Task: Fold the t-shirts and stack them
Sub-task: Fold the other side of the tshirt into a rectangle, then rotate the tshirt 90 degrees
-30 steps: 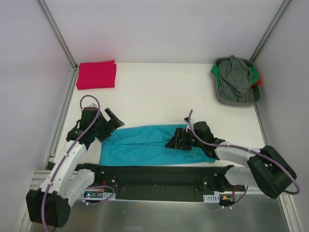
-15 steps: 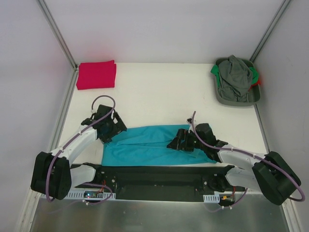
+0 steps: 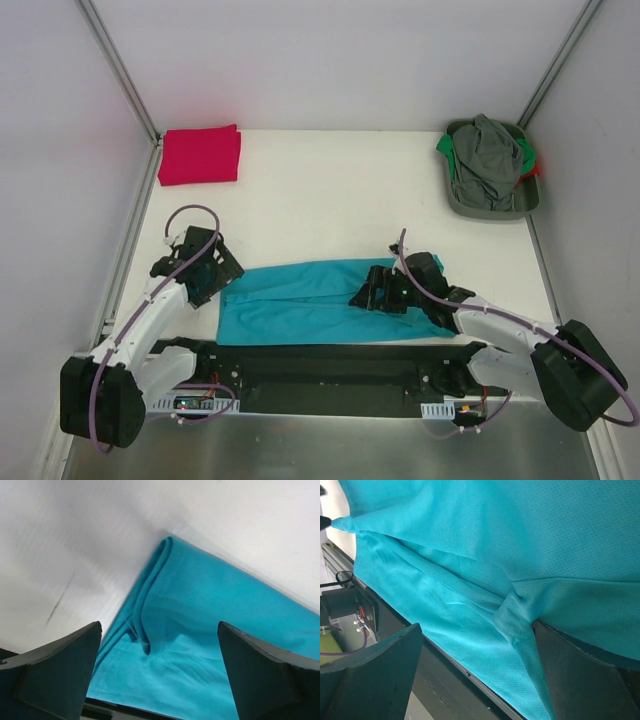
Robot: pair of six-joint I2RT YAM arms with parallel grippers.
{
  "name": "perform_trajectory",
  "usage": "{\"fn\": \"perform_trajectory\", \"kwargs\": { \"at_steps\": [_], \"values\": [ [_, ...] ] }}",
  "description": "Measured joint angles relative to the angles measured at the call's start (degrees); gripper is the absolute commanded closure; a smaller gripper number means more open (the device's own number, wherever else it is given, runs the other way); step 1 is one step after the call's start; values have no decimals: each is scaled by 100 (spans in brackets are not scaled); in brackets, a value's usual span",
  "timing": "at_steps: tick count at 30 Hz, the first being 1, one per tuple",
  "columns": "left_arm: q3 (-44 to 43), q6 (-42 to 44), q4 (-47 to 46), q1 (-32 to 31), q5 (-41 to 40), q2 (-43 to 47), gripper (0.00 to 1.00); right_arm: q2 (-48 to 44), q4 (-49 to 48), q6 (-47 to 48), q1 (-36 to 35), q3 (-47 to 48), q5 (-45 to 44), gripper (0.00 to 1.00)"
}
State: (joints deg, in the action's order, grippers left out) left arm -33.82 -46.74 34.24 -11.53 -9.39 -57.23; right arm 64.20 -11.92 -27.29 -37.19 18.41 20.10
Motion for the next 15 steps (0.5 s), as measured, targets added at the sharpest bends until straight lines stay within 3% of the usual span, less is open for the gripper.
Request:
{"fn": "perform_trajectory", "kwargs": {
  "at_steps": [5,8,11,15],
  "values": [
    [-433,122,83,-28,704,525,1,-501,940,195,2,122,-238,4],
    [-686,372,-361,-219,1635,592,1,-1032,1572,227,2,162,-466,4],
    [-752,586,-887,-505,2494,260,1,-1685,2245,205,2,227,-699,4],
    [-758,741,-1239,-870,3047,-540,1,-2621,3045,37,2,227,-1056,4]
  ]
}}
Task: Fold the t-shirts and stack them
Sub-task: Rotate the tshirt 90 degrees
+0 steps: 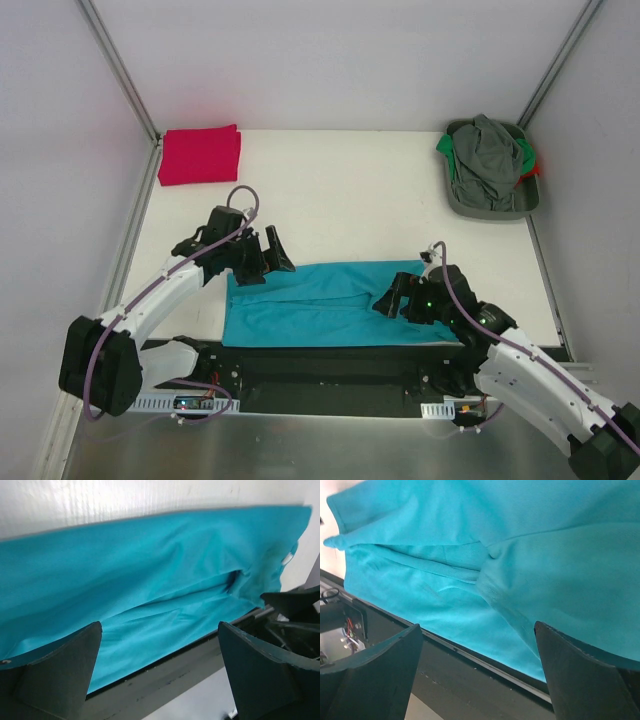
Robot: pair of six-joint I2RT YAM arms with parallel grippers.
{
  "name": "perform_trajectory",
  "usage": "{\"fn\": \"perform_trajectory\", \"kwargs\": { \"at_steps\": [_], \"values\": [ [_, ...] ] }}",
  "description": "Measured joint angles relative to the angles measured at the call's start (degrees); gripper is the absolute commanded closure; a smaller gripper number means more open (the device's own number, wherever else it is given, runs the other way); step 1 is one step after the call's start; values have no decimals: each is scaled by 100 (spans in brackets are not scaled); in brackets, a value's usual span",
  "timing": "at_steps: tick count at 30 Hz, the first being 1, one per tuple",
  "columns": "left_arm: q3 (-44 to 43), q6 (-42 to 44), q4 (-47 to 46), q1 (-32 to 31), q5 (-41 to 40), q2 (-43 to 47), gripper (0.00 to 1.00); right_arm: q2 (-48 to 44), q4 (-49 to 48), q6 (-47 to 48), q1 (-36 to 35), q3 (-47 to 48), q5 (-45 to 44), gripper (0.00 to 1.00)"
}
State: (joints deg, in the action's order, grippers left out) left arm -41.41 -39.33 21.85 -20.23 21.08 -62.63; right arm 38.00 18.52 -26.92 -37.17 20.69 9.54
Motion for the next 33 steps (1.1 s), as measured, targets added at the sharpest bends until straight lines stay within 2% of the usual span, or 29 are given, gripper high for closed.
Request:
{"fn": "perform_trajectory", "kwargs": {
  "at_steps": [4,7,12,18,24,30,33],
  "values": [
    [94,66,-254,-153,256,-671,1,-645,474,-389,0,-111,-326,4],
    [262,120,-389,-155,282,-986,1,-625,643,-649,4,-334,-485,4],
    [391,144,-494,-155,199,-1414,1,278,356,-846,227,-315,-518,4],
    [391,87,-658,-142,28,-1567,1,2085,-435,-682,1078,343,-94,4],
    [354,-219,-848,116,-85,-1646,1,4498,-531,81,1663,2087,328,4],
    [321,-632,-1045,153,-201,-1735,1,7071,-9,553,1797,5082,713,4],
    [321,-951,-1200,127,-232,-1803,1,7978,197,634,1797,6365,804,4]
  ]
}}
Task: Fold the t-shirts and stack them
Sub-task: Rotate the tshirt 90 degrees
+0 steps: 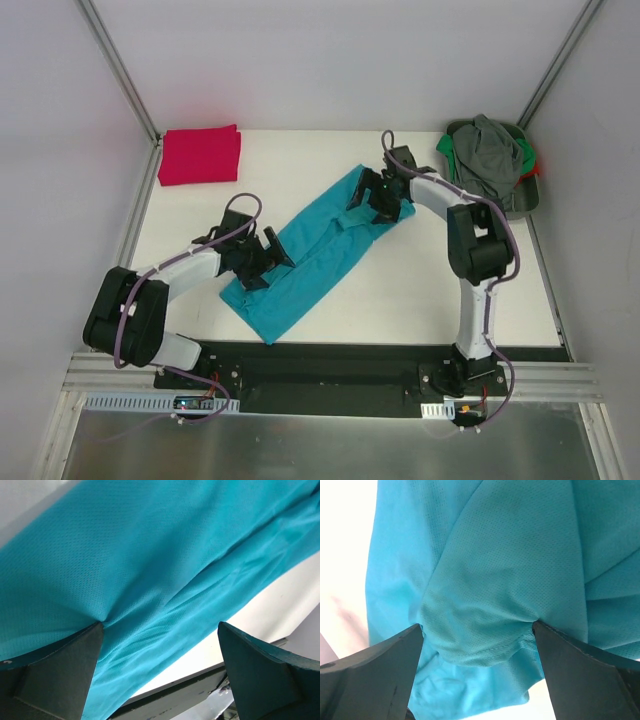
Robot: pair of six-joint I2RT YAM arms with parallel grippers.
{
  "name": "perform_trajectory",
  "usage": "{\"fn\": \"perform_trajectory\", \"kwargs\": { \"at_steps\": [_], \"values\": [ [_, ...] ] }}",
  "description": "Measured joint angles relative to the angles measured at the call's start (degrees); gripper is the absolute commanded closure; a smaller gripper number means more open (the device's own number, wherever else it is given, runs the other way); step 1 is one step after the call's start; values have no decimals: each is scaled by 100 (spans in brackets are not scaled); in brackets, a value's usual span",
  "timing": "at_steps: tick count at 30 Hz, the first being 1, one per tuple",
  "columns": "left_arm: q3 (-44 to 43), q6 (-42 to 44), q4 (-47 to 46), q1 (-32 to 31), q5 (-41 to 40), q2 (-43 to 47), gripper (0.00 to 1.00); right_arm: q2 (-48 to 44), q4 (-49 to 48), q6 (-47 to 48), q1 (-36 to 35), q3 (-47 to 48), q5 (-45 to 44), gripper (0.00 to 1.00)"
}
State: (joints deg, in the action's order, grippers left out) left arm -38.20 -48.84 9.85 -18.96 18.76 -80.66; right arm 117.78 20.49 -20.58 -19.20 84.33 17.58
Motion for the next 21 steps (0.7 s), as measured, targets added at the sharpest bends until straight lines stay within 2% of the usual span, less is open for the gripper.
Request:
{"fn": "perform_trajectory", "kwargs": {
  "at_steps": [4,11,14,21],
  "values": [
    [-35,-457,-354,-343,-35,-205,1,872,494,173,-2,1425,11,4],
    [-413,-1276,-1377,-1261,273,-1102,1,2400,1270,490,-24,4068,7,4],
    [-577,-1578,-1622,-1563,267,-1333,1,2715,1366,522,-48,4594,7,4],
    [-863,-1934,-1784,-2166,-22,-1552,1,3049,1213,914,-138,5152,-46,4]
  ]
}}
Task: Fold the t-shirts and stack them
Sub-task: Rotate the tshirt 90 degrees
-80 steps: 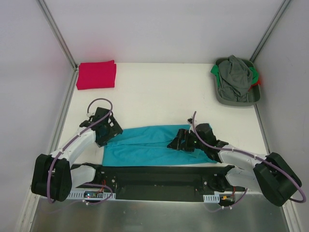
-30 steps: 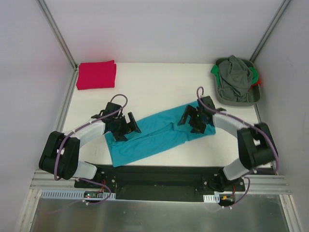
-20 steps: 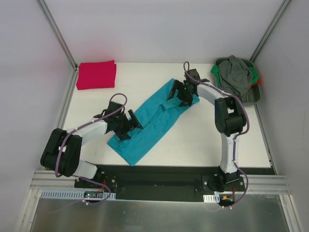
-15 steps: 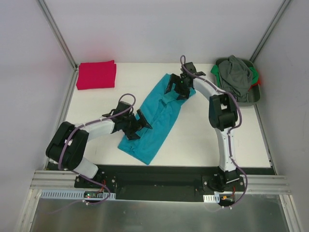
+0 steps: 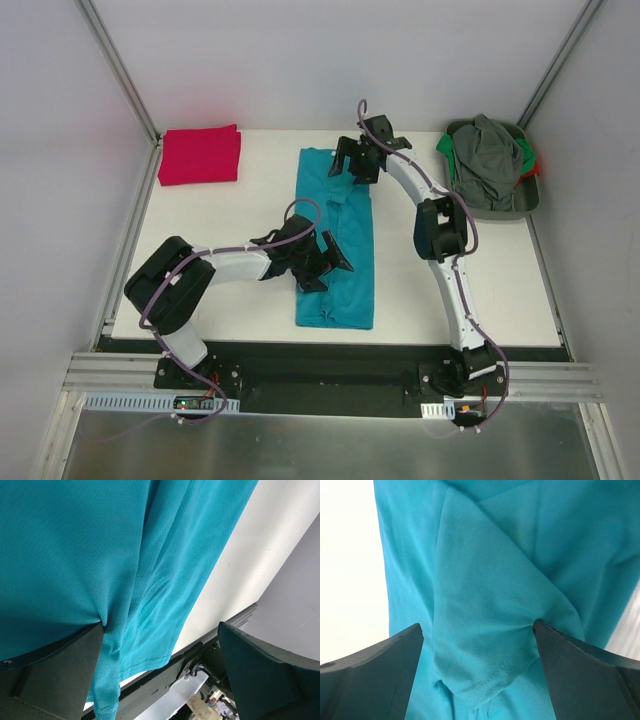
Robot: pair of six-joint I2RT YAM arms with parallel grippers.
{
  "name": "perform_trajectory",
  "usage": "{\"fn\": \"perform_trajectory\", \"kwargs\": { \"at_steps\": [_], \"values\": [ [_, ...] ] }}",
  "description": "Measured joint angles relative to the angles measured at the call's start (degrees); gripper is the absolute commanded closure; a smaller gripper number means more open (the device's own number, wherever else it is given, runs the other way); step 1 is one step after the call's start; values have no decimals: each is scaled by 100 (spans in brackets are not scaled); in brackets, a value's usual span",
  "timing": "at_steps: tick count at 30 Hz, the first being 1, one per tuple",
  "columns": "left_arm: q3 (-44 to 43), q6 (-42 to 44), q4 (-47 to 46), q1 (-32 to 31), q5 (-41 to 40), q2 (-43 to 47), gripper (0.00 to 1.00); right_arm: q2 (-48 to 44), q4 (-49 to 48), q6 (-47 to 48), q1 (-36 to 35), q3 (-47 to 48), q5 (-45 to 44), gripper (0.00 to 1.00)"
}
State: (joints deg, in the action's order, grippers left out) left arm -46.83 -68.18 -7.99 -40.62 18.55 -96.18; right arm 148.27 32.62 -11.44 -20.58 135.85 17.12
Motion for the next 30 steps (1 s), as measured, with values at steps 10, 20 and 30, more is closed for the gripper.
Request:
{"fn": "perform_trajectory", "kwargs": {
  "at_steps": [10,20,30],
  "values": [
    [-28,177,323,-70,-284,236,1,-284,184,1196,-48,-70,-151,4],
    [96,758,1047,-70,-588,1801,1,-3248,586,1838,-323,-1631,-627,4],
    [1604,1222,2157,-70,-1283,3720,1,-8623,-879,632,-1045,-8633,-1075,4]
  ]
}}
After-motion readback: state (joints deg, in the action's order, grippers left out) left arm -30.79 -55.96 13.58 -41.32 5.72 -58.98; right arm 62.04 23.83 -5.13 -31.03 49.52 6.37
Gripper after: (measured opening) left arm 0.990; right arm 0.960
